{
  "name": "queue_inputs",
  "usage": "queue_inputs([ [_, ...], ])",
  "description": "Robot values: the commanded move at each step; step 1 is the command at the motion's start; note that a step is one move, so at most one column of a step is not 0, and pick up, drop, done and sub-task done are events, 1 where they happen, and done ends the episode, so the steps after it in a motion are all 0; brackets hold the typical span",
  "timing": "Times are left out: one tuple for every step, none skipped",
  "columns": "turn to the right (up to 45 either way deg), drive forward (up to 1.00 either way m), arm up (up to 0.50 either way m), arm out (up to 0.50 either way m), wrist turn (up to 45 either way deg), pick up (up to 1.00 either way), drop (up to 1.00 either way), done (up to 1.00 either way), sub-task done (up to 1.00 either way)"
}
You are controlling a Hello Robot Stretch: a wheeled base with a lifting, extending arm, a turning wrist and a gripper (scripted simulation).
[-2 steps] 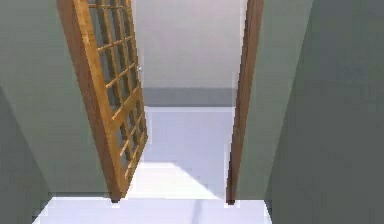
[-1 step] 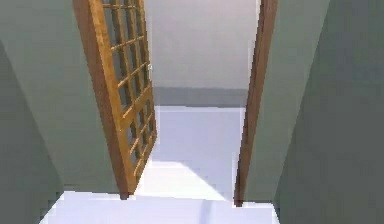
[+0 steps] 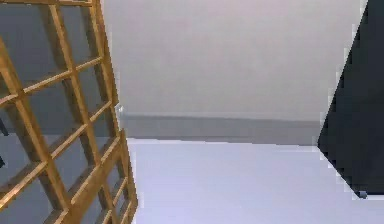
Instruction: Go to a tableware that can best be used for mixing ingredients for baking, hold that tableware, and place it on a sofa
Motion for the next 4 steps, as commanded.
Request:
queue_inputs([
  [0.0,1.0,0.0,0.0,0.0,0.0,0.0,0.0,0.0],
  [-6.0,0.0,0.0,0.0,0.0,0.0,0.0,0.0,0.0],
  [0.0,0.25,0.0,0.0,0.0,0.0,0.0,0.0,0.0],
  [-30.0,0.0,0.0,0.0,0.0,0.0,0.0,0.0,0.0],
])
